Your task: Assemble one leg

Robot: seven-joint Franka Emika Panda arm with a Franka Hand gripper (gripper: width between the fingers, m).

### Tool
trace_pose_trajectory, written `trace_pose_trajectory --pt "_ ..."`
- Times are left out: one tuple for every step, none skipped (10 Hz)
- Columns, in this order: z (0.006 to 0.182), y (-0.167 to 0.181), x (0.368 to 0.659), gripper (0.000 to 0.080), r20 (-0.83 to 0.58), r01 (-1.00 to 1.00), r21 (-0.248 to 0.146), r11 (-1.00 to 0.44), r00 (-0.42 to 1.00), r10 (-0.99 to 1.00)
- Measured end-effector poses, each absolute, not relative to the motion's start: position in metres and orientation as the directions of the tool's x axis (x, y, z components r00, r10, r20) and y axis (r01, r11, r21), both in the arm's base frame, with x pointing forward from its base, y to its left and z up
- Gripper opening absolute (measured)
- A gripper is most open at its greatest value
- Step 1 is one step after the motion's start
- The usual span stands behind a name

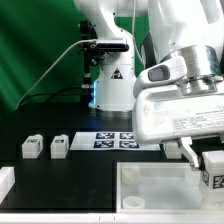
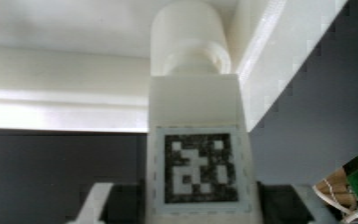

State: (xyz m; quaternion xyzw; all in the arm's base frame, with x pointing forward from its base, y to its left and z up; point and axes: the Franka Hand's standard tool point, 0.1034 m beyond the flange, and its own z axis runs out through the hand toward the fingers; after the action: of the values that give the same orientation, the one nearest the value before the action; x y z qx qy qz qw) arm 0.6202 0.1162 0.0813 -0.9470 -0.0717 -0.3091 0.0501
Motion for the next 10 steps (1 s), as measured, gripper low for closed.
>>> trace_pose_trajectory --pt "0.0809 0.1164 0.6202 0.0291 0.6 0.144 -0.054 -0.988 0.796 0.083" --pt "0.0815 0.1161 0.6209 0.0291 0.598 0.133 -0.053 -0.99 0.798 0.075" --pt "0.081 0.1157 0.6212 0.0292 0.58 0.135 -0.056 -0.989 0.811 0.078" --pt "0.0779 0.1158 0.6193 0.0292 0.568 0.136 -0.058 -0.989 0.819 0.079" --pt "0.0776 0.1158 0.6192 0.0458 0.567 0.136 -0.058 -0.989 0.82 0.079" --pt "0.0772 0.1157 0.619 0.0603 0.567 0.136 -0.058 -0.989 0.82 0.079" --pt "0.0767 0.1157 0.6187 0.0635 0.566 0.136 -0.058 -0.989 0.821 0.08" --pt "0.0763 0.1157 0.6185 0.0635 0.565 0.136 -0.058 -0.989 0.821 0.08" --pt "0.0761 0.1157 0.6184 0.0647 0.565 0.136 -0.058 -0.989 0.821 0.08" --pt "0.0759 0.1157 0.6182 0.0647 0.564 0.136 -0.058 -0.989 0.822 0.08"
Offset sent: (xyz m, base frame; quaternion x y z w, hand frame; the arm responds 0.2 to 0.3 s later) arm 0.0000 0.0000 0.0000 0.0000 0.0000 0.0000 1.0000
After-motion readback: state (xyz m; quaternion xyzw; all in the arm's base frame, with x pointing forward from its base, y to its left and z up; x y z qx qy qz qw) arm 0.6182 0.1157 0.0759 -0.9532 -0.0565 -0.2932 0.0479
